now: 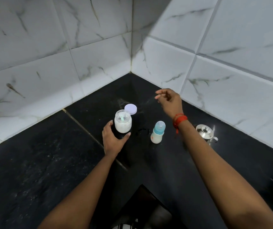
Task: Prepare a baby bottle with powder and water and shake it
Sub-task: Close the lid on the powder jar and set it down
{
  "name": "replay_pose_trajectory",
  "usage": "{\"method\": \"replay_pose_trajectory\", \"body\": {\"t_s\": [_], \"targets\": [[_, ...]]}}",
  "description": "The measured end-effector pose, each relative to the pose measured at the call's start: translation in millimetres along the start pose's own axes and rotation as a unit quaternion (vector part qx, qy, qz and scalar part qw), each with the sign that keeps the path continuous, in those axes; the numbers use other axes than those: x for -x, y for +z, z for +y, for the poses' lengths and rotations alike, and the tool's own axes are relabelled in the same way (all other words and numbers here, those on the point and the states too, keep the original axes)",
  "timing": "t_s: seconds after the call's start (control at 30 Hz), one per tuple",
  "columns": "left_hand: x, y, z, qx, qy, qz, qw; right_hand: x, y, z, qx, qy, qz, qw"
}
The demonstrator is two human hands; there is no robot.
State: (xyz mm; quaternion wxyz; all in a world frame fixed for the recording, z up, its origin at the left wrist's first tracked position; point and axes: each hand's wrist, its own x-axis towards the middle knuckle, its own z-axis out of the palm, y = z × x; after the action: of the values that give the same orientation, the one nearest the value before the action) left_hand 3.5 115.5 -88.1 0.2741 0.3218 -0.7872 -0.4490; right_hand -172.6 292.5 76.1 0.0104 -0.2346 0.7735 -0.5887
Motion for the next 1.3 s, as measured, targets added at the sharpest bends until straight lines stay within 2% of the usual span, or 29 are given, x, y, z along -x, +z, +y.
{"method": "replay_pose_trajectory", "body": {"t_s": [0.13, 0.23, 0.33, 0.53, 0.73, 0.9, 1.03, 1.13, 1.2, 1.3], "targets": [[-29.2, 0.1, 4.1, -0.005, -0.053, -0.076, 0.996, -41.6, 42.2, -4.6, 0.138, -0.024, -0.126, 0.982], [-46.3, 7.2, 6.8, 0.014, -0.074, -0.119, 0.99, -73.7, 70.7, 15.3, 0.291, -0.023, -0.265, 0.919], [-58.6, 15.1, 0.5, 0.033, -0.085, -0.132, 0.987, -96.5, 96.3, 47.8, 0.398, 0.004, -0.338, 0.853], [-65.2, 17.5, -6.4, 0.064, -0.072, -0.132, 0.987, -113.2, 140.0, 89.0, 0.465, 0.057, -0.392, 0.792], [-63.0, 14.8, -11.4, 0.053, -0.053, -0.159, 0.984, -113.6, 175.1, 109.8, 0.479, 0.101, -0.387, 0.781], [-68.2, 18.0, -8.2, 0.048, -0.053, -0.159, 0.985, -114.6, 188.8, 97.9, 0.538, 0.066, -0.376, 0.751], [-68.4, 19.0, -11.1, 0.046, -0.06, -0.14, 0.987, -121.9, 179.2, 85.3, 0.498, 0.08, -0.362, 0.784], [-69.4, 16.5, -8.9, 0.044, -0.068, -0.125, 0.989, -133.6, 158.9, 62.6, 0.404, 0.085, -0.345, 0.843], [-68.1, 15.2, -1.6, 0.045, -0.067, -0.116, 0.99, -134.0, 142.7, 38.3, 0.326, 0.041, -0.351, 0.877], [-67.6, 12.4, 8.1, 0.051, -0.056, -0.101, 0.992, -117.8, 121.8, -2.2, 0.25, -0.035, -0.4, 0.881]]}}
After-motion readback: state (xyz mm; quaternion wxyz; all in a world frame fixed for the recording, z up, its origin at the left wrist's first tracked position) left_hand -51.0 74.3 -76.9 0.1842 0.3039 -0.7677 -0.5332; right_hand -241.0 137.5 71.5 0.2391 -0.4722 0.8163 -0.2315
